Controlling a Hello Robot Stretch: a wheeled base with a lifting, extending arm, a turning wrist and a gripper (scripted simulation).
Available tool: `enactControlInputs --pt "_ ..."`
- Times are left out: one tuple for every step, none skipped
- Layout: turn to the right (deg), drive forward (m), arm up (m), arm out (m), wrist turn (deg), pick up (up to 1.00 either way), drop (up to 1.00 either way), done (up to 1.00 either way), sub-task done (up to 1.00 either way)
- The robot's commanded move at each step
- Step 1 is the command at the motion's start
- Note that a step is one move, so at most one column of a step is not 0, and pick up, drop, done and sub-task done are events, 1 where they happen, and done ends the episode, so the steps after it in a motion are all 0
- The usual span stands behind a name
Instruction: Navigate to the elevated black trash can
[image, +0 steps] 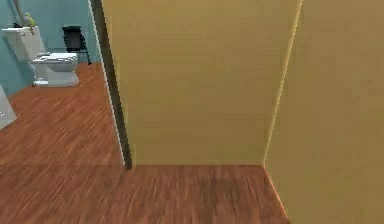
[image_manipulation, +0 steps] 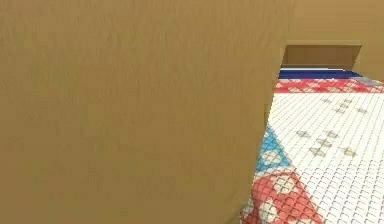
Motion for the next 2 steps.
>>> enactControlInputs --pt "-21.0 0.00 0.00 0.00 0.0 0.00 0.00 0.00 0.00" --pt "0.0 0.10 0.00 0.00 0.0 0.00 0.00 0.00 0.00"
